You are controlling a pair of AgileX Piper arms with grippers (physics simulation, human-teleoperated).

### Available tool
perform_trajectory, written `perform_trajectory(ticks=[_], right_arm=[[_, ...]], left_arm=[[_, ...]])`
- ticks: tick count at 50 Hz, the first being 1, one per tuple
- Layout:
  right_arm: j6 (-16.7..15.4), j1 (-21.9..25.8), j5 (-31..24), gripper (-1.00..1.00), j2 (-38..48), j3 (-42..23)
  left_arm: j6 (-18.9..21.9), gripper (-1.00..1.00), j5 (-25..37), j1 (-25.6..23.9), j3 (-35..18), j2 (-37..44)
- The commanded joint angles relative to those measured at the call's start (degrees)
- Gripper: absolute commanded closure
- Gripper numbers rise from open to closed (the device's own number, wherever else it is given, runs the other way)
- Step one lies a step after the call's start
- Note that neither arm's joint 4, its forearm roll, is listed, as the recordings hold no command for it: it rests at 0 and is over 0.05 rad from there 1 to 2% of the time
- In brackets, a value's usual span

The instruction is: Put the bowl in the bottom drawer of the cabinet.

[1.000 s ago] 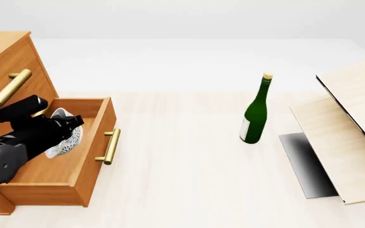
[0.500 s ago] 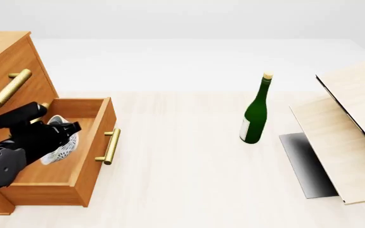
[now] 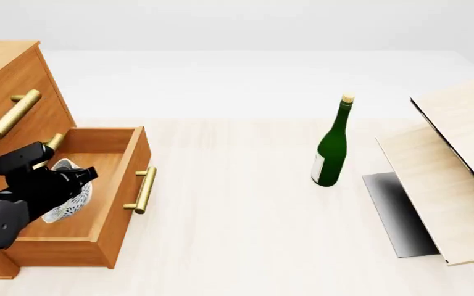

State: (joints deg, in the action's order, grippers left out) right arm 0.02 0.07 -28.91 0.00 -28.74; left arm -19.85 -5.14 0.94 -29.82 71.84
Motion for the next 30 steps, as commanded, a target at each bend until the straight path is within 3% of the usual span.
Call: perform_trajectory(ticks=[1, 30], right_arm=[[0.02, 0.00, 0.00, -1.00, 0.00, 0.00], [0.01, 0.00, 0.00, -1.00, 0.00, 0.00]], left_arm=[[1.54, 1.00, -0.86, 2.01, 0.94, 0.21], [4.68, 1.00, -0.80, 2.29, -4.95, 7.38]])
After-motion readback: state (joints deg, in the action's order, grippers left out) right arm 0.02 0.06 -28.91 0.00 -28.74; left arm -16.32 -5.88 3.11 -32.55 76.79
